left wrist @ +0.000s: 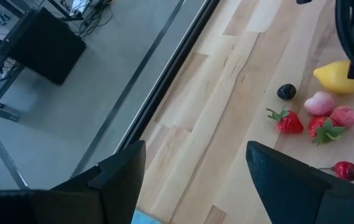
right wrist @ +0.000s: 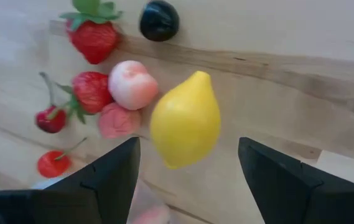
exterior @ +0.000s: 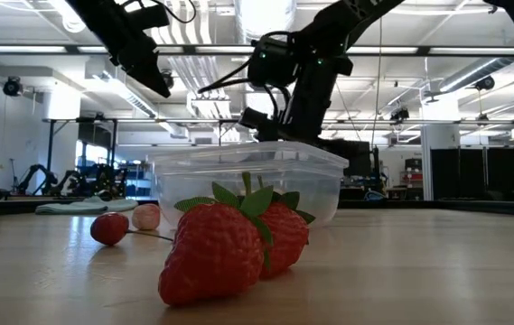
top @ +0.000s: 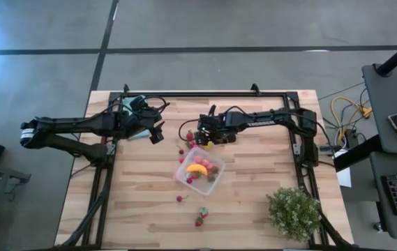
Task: Pick and placing Produce into tupperware
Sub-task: Put the yellow lemon into the transparent container
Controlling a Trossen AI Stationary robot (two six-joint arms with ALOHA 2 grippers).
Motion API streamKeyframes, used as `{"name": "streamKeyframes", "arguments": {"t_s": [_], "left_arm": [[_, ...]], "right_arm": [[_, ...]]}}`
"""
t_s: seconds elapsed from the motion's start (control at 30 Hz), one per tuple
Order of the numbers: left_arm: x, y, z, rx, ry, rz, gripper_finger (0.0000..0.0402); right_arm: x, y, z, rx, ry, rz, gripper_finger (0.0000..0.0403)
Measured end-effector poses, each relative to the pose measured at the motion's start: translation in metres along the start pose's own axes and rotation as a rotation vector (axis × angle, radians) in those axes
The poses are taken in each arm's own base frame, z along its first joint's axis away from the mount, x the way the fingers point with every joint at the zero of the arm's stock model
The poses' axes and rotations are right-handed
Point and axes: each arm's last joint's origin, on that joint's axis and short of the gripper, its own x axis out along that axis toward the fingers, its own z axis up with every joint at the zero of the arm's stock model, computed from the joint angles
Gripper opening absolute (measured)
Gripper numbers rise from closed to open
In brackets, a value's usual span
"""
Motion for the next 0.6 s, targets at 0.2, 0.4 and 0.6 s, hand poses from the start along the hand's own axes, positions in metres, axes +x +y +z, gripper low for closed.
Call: {"name": "streamKeyframes", "arguments": {"t_s": [0.2, 0.4, 0.6], "left_arm": [[0.000, 0.000, 0.000, -0.001, 0.000, 0.000, 0.0263], [0.000, 0.000, 0.000, -0.001, -0.001, 0.000, 0.0263], [0.000, 0.000, 0.000, -0.001, 0.000, 0.000, 0.0263]], "right_arm": [[0.006, 0.000, 0.001, -0.015, -0.026, -0.019, 0.0255], [0.014, 0.005, 0.004, -0.041, -0.030, -0.023, 0.0251], [0.019, 0.012, 0.006, -0.063, -0.031, -0.021, 0.0251]]}}
